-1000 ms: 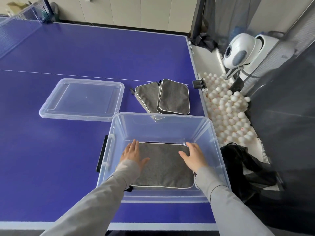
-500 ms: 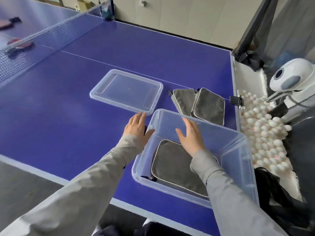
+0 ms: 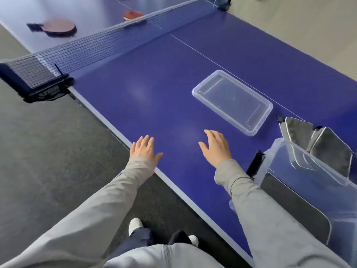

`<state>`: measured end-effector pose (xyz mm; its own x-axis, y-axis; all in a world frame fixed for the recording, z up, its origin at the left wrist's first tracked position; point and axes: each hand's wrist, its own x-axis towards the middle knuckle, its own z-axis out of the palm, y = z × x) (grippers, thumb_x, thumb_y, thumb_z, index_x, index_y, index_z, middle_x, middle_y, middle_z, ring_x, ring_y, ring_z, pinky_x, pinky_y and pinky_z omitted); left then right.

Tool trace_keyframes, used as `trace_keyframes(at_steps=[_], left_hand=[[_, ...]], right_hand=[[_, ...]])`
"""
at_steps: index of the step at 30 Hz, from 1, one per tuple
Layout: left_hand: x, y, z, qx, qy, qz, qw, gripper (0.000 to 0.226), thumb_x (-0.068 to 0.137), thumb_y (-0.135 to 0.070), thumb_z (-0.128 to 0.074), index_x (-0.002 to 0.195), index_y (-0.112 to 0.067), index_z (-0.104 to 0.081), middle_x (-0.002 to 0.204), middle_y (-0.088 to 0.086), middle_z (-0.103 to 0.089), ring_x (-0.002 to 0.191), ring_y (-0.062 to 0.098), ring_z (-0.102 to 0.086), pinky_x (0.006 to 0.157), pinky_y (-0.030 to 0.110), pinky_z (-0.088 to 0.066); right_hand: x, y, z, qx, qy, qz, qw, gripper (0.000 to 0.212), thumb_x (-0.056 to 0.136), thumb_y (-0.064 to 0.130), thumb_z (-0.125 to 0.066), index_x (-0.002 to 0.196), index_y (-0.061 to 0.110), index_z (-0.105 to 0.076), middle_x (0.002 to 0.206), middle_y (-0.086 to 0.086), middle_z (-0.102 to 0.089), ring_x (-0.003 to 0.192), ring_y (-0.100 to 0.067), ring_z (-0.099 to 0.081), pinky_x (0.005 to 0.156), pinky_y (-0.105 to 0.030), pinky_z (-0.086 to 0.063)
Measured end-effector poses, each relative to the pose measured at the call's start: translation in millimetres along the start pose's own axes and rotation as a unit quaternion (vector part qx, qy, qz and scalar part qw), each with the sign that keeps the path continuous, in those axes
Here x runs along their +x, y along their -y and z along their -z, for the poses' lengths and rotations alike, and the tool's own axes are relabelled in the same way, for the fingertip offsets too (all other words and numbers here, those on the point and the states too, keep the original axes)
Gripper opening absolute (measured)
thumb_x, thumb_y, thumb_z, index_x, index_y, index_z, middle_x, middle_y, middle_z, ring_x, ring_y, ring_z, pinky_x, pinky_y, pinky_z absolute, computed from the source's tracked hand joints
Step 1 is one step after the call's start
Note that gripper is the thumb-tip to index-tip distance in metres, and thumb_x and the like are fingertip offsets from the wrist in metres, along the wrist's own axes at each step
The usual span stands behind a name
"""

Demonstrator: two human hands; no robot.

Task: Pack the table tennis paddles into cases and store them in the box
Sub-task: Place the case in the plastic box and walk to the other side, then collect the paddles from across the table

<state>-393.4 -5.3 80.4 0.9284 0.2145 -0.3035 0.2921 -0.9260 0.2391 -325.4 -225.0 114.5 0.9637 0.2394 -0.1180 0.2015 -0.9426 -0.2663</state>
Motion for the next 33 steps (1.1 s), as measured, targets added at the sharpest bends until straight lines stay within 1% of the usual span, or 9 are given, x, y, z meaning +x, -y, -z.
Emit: trace_keyframes(at_steps=[4,7,10,15,19,23,28,33], left_hand=[[-14,93,-5,-0.008,-0.002,0.060,0.998,0.070,0.093,-0.050,-0.042,0.149,-0.014,-0.018,0.158,0.002,-0.015,0.146,0.021,-0.010,0.118,0.037,-0.009],[-30,155,-11,-0.020,0.011,0.115,0.993,0.070,0.093,-0.049,-0.043,0.148,-0.014,-0.019,0.157,0.003,-0.016,0.145,0.022,-0.012,0.117,0.037,-0.011],[-48,207,-17,-0.036,0.027,0.170,0.984,0.071,0.093,-0.051,-0.043,0.148,-0.015,-0.019,0.158,0.002,-0.013,0.145,0.022,-0.011,0.118,0.037,-0.012],[-81,270,-26,-0.060,0.032,0.242,0.968,0.070,0.094,-0.052,-0.039,0.149,-0.015,-0.016,0.159,0.004,-0.004,0.146,0.022,-0.010,0.118,0.037,-0.012],[-97,308,-31,-0.072,0.045,0.302,0.949,0.071,0.094,-0.055,-0.034,0.150,-0.015,-0.014,0.159,0.003,-0.008,0.146,0.021,-0.010,0.118,0.038,-0.012],[-102,339,-34,-0.102,0.047,0.350,0.930,0.070,0.094,-0.054,-0.036,0.149,-0.015,-0.016,0.158,0.002,-0.015,0.146,0.021,-0.011,0.118,0.039,-0.012],[-83,383,-28,-0.124,0.054,0.385,0.913,0.070,0.094,-0.054,-0.035,0.149,-0.015,-0.017,0.156,0.002,-0.019,0.146,0.021,-0.012,0.118,0.039,-0.012],[-41,441,1,-0.160,0.064,0.403,0.899,0.070,0.094,-0.053,-0.039,0.149,-0.016,-0.019,0.156,0.003,-0.021,0.144,0.020,-0.018,0.116,0.037,-0.022]], right_hand=[[9,83,-47,-0.036,0.074,0.057,0.995,0.052,0.098,0.035,-0.041,0.143,0.013,-0.031,0.146,-0.006,-0.037,0.135,-0.024,-0.031,0.109,-0.036,-0.027],[5,142,-86,-0.066,0.130,0.107,0.983,0.052,0.097,0.036,-0.041,0.143,0.014,-0.030,0.145,-0.006,-0.037,0.134,-0.025,-0.031,0.108,-0.037,-0.029],[-2,194,-118,-0.098,0.174,0.162,0.966,0.051,0.097,0.037,-0.042,0.141,0.014,-0.033,0.142,-0.006,-0.039,0.132,-0.026,-0.033,0.107,-0.038,-0.031],[-1,257,-150,-0.134,0.222,0.227,0.939,0.055,0.097,0.037,-0.042,0.145,0.015,-0.028,0.147,-0.006,-0.035,0.136,-0.024,-0.030,0.110,-0.038,-0.029],[12,292,-168,-0.148,0.257,0.241,0.924,0.055,0.097,0.037,-0.043,0.144,0.015,-0.029,0.146,-0.006,-0.035,0.136,-0.026,-0.030,0.109,-0.040,-0.030],[27,328,-187,-0.169,0.289,0.260,0.906,0.054,0.097,0.038,-0.042,0.144,0.015,-0.029,0.147,-0.006,-0.034,0.136,-0.025,-0.030,0.108,-0.042,-0.030],[58,381,-214,-0.171,0.310,0.288,0.890,0.054,0.097,0.038,-0.043,0.144,0.016,-0.029,0.146,-0.006,-0.036,0.136,-0.026,-0.031,0.108,-0.041,-0.031],[104,443,-234,-0.165,0.334,0.283,0.884,0.054,0.097,0.039,-0.042,0.144,0.016,-0.029,0.147,-0.006,-0.035,0.135,-0.026,-0.031,0.108,-0.042,-0.030]])
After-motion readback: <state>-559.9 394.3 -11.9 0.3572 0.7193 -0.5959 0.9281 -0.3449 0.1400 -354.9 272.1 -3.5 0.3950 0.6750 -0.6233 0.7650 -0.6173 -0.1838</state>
